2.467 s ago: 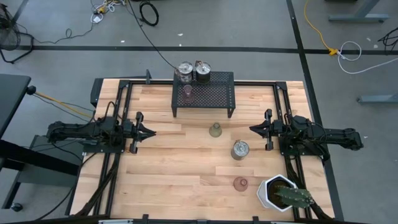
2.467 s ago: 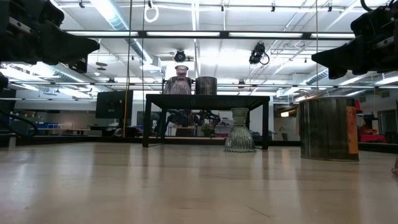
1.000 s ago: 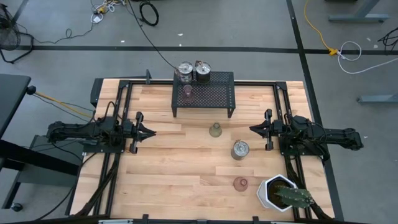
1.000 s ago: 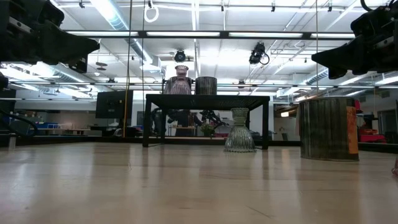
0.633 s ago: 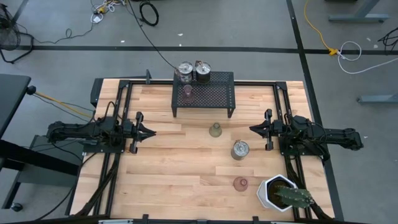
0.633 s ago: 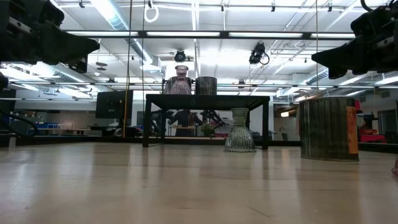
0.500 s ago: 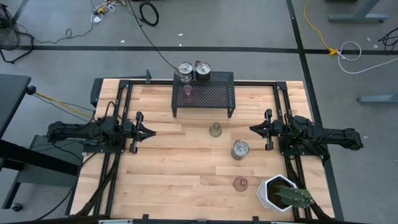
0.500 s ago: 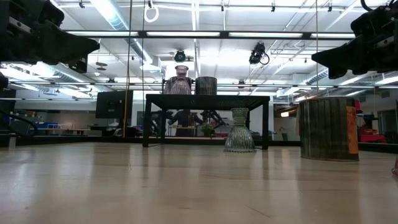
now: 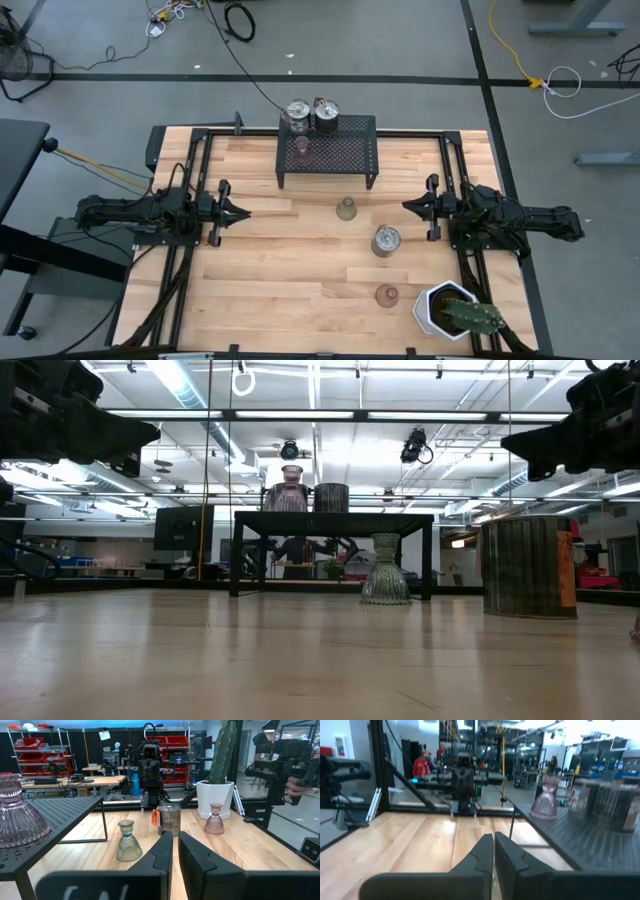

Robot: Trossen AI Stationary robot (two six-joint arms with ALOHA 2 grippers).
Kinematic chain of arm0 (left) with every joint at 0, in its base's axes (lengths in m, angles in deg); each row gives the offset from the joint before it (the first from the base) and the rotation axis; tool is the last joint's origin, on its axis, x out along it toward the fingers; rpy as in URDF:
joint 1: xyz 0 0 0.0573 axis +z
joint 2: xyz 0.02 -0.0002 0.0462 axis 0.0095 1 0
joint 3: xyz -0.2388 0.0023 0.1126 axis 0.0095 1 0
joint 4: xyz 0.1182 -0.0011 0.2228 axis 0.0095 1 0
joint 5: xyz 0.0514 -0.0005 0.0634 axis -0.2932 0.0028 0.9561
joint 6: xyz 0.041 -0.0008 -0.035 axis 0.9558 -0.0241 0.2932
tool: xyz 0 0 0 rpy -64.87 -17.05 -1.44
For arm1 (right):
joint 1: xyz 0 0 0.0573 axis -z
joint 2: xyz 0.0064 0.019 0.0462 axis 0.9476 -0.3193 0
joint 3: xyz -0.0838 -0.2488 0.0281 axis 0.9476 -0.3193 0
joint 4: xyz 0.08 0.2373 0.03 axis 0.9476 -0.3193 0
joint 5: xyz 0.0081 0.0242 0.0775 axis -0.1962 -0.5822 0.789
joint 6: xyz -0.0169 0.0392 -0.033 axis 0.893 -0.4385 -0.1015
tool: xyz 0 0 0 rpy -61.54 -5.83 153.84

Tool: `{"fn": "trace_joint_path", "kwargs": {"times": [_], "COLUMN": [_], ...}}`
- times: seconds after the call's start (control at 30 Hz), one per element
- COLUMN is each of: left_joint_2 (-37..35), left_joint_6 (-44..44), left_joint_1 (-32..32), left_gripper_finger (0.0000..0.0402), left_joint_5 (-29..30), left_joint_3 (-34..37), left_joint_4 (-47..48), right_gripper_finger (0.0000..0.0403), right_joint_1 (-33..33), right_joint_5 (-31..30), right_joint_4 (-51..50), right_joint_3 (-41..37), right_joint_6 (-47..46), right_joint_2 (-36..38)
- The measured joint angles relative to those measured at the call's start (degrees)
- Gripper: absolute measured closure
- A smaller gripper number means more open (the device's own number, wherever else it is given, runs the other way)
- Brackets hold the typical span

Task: Pick & Place candle stick holders
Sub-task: Put the silver scented candle on the shelf

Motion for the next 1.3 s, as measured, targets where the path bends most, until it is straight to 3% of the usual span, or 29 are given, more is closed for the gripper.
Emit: {"fn": "trace_joint_path", "kwargs": {"times": [0.63, 0.97, 1.3], "left_joint_2": [0.0, 0.0, 0.0], "left_joint_6": [0.0, 0.0, 0.0], "left_joint_1": [0.0, 0.0, 0.0], "left_gripper_finger": [0.0367, 0.0367, 0.0367], "left_joint_5": [0.0, 0.0, 0.0], "left_joint_3": [0.0, 0.0, 0.0], "left_joint_4": [0.0, 0.0, 0.0], "right_gripper_finger": [0.0382, 0.0382, 0.0382], "right_joint_1": [0.0, 0.0, 0.0], "right_joint_5": [-0.4, -2.0, -1.3], "right_joint_4": [14.9, 14.8, 8.6], "right_joint_3": [0.8, 9.5, 21.6], "right_joint_6": [0.0, -2.2, -6.5], "right_joint_2": [0.0, -3.1, -11.8]}}
